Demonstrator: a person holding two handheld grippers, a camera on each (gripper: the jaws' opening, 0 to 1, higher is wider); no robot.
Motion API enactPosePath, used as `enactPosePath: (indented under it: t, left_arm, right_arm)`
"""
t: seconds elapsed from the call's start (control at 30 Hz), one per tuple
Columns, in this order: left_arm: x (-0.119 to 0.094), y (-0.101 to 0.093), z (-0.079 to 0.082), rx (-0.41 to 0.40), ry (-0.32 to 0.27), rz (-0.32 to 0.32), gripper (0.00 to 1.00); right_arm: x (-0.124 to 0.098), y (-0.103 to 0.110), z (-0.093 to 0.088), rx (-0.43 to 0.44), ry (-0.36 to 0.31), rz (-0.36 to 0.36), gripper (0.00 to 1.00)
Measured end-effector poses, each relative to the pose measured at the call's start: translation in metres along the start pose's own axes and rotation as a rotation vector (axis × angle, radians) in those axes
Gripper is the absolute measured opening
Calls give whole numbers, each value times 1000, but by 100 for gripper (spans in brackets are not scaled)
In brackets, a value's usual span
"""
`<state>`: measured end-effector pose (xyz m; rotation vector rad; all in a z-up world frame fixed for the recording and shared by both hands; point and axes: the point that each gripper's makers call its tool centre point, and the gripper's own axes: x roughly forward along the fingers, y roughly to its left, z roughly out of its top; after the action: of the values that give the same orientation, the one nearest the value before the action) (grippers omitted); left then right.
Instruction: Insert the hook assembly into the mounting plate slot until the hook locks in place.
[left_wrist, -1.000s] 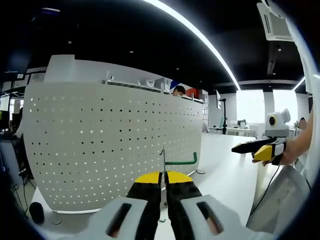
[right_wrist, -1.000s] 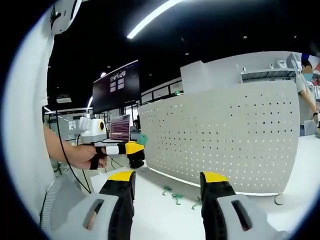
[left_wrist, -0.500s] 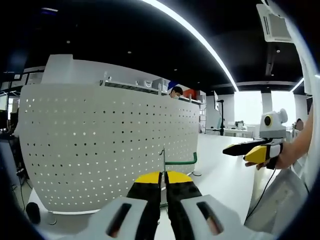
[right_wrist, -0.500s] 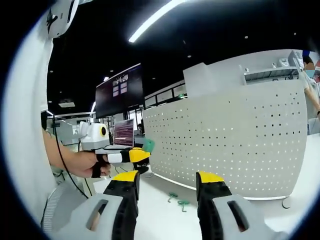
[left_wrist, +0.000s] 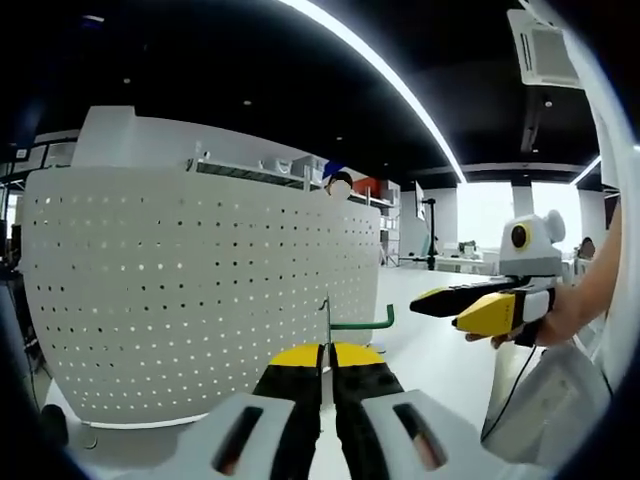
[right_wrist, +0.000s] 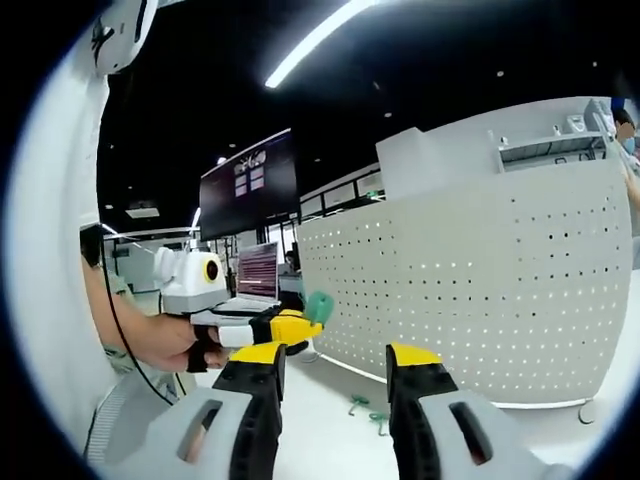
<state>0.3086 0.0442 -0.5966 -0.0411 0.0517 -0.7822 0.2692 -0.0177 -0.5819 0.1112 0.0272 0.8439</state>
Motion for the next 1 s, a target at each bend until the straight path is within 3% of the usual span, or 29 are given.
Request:
enactPosePath:
  t: [0.67, 1.0]
  left_arm:
    - [8, -29, 2, 6, -15, -56, 2]
    - [7, -28, 10, -5, -35, -56, 2]
  right_arm:
    - [15, 10, 6, 8, -19, 47, 26]
    - [22, 8, 12, 31, -34, 39, 21]
